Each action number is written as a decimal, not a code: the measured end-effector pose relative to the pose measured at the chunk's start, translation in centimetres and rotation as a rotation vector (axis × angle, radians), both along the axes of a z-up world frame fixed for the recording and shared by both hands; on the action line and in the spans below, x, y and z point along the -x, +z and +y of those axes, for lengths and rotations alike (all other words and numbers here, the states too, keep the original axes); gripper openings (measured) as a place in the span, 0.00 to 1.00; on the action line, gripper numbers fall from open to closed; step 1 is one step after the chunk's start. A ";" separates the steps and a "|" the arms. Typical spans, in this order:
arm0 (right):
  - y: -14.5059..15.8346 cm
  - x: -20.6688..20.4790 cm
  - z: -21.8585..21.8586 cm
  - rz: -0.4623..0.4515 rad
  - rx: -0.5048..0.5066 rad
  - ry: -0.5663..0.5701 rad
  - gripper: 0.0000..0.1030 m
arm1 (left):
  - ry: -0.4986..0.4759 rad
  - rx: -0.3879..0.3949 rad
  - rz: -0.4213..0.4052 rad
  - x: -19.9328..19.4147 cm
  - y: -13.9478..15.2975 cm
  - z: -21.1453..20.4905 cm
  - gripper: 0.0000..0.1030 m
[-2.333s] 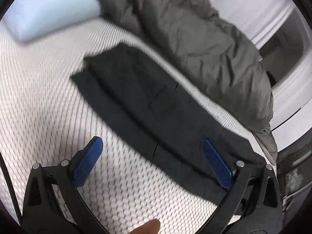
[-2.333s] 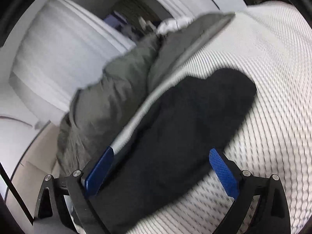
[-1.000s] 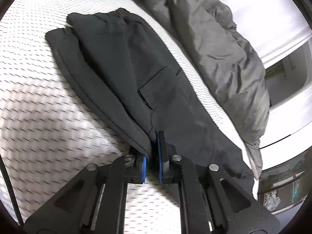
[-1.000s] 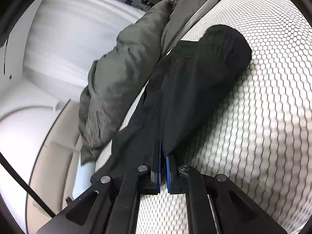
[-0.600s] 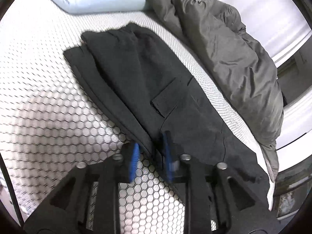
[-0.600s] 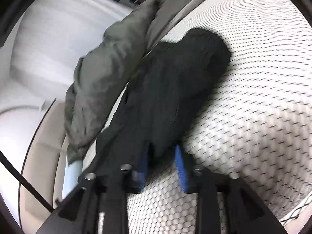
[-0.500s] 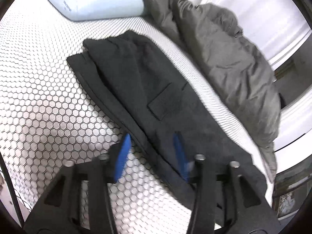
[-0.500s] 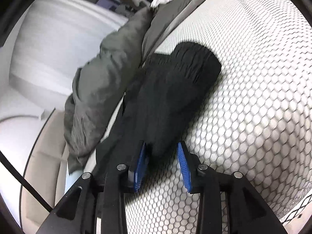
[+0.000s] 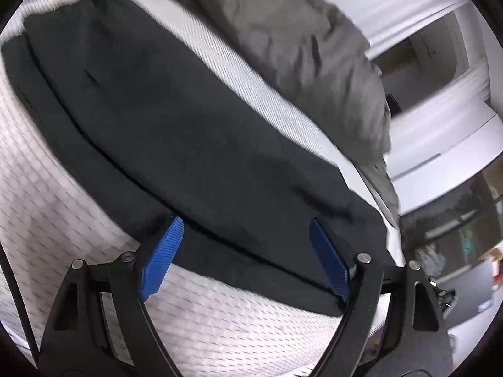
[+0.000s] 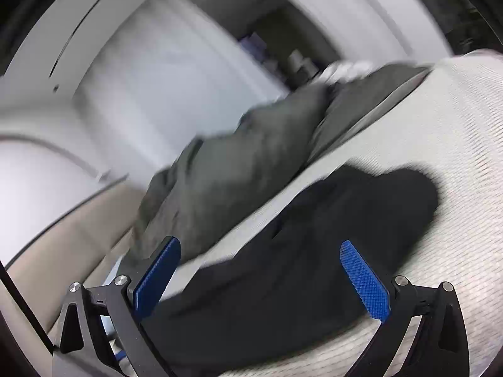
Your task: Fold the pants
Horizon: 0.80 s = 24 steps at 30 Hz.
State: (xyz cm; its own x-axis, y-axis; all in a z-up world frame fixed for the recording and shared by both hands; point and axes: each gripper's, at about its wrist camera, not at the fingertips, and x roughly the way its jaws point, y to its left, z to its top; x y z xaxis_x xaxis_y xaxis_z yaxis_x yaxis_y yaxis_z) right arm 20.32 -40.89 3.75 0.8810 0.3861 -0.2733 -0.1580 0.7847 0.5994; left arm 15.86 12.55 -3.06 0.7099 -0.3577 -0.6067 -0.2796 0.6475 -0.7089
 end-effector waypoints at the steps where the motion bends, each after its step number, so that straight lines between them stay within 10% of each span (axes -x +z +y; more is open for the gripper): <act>1: -0.5 -0.4 1.0 0.026 -0.010 0.046 1.00 | -0.024 0.036 0.010 -0.2 -0.4 -0.5 0.78; 7: -1.8 -1.3 4.7 0.107 0.056 0.168 1.00 | -0.021 0.047 0.021 -1.3 -1.1 -2.6 0.77; 14: -3.6 -2.7 6.4 0.174 0.090 0.188 1.00 | 0.070 -0.045 0.044 -2.6 -2.0 -1.9 0.07; 24: -3.0 -2.5 6.6 0.138 0.137 0.163 1.00 | 0.049 -0.099 -0.121 2.5 1.7 -1.5 0.04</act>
